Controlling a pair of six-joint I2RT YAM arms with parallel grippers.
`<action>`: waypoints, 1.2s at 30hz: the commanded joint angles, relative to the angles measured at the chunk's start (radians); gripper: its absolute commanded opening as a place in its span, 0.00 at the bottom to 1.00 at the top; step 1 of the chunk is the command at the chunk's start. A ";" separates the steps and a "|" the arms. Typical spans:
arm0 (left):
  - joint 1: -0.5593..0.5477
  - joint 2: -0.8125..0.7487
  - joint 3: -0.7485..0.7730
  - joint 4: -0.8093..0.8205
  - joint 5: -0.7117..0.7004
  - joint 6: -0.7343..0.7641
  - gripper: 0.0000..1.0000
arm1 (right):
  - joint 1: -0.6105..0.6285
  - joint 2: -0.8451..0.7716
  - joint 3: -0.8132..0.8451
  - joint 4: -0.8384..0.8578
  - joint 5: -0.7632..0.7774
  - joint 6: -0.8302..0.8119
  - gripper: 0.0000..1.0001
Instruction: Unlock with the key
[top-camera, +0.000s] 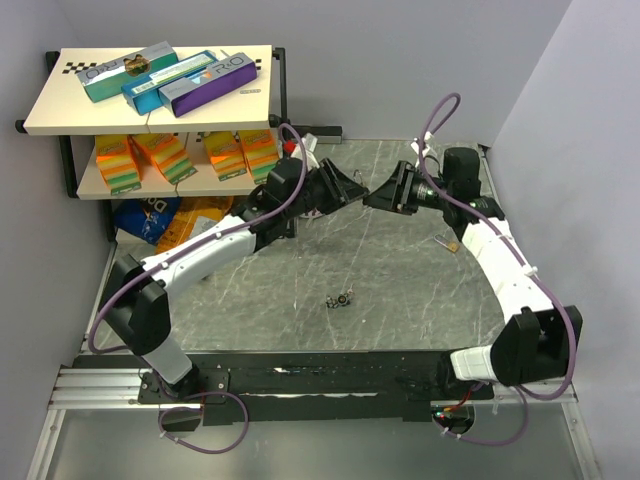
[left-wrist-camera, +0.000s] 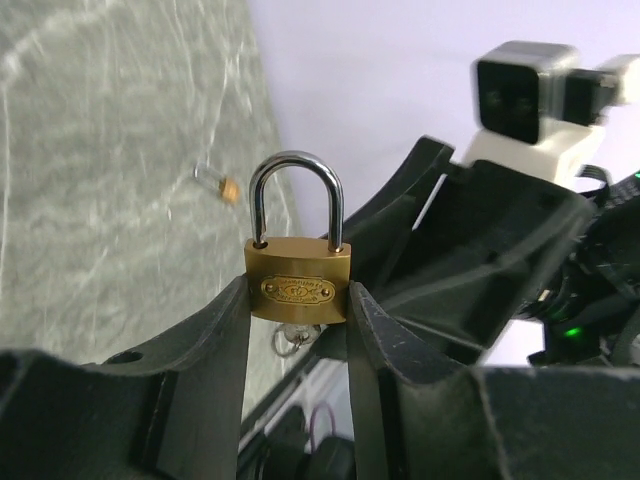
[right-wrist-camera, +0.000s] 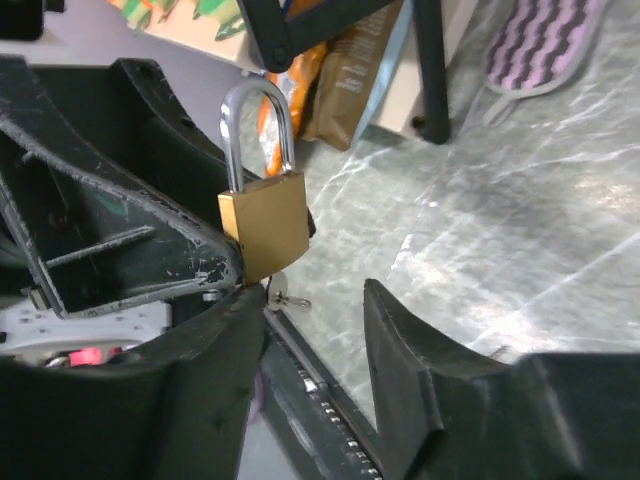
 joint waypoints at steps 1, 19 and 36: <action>0.035 -0.028 0.006 -0.014 0.145 0.027 0.01 | -0.017 -0.106 -0.046 -0.005 -0.005 -0.121 0.61; 0.104 -0.115 -0.137 0.152 0.950 0.278 0.01 | -0.022 -0.114 0.073 0.219 -0.418 -0.027 0.72; 0.110 -0.152 -0.171 0.284 0.987 0.182 0.01 | 0.101 -0.087 0.039 0.165 -0.505 -0.049 0.65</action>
